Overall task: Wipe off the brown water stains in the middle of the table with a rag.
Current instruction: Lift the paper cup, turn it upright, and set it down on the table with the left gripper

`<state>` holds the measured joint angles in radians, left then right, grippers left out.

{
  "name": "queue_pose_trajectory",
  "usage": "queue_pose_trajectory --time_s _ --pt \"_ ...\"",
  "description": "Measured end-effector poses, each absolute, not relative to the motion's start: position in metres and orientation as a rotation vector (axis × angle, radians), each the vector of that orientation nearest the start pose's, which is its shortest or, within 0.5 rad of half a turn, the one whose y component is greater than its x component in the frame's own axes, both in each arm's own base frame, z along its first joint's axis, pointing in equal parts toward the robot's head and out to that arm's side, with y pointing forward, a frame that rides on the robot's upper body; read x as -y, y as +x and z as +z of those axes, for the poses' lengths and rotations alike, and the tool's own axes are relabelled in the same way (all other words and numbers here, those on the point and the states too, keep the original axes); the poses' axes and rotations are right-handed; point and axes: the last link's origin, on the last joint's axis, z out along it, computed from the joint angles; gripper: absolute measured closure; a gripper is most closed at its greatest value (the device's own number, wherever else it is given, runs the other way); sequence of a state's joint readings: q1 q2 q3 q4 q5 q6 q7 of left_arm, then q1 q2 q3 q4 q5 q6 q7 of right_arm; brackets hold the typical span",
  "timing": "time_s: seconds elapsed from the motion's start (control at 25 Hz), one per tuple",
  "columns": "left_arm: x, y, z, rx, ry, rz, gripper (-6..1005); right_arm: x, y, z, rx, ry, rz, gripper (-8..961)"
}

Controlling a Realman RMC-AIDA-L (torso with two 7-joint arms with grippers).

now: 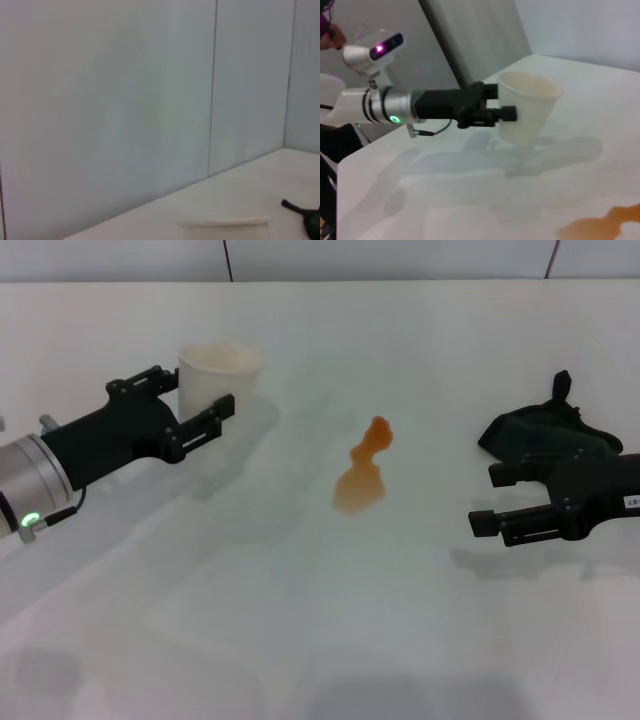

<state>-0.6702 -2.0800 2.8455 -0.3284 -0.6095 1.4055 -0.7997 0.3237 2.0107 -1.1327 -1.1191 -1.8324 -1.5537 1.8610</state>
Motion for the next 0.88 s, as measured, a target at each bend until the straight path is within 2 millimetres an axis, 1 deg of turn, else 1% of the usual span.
queue_pose_trajectory --time_s 0.2,0.36,0.4,0.72,0.88 --pt "-0.344 -0.297 -0.025 0.47 -2.34 -0.701 355 -0.307 0.235 0.027 -0.784 -2.843 0.485 80" --pt "-0.344 -0.297 -0.03 0.47 -2.339 -0.691 354 -0.307 0.235 0.027 -0.787 -2.848 0.484 80" --pt "-0.344 -0.297 -0.034 0.474 -2.339 -0.675 354 -0.307 0.234 0.027 -0.787 -2.849 0.484 80" --pt "-0.342 -0.299 -0.042 0.476 -2.342 -0.654 353 -0.306 0.234 0.025 -0.787 -2.857 0.48 80" --pt "-0.341 -0.301 -0.049 0.487 -2.343 -0.626 353 -0.306 0.234 0.025 -0.787 -2.859 0.479 80"
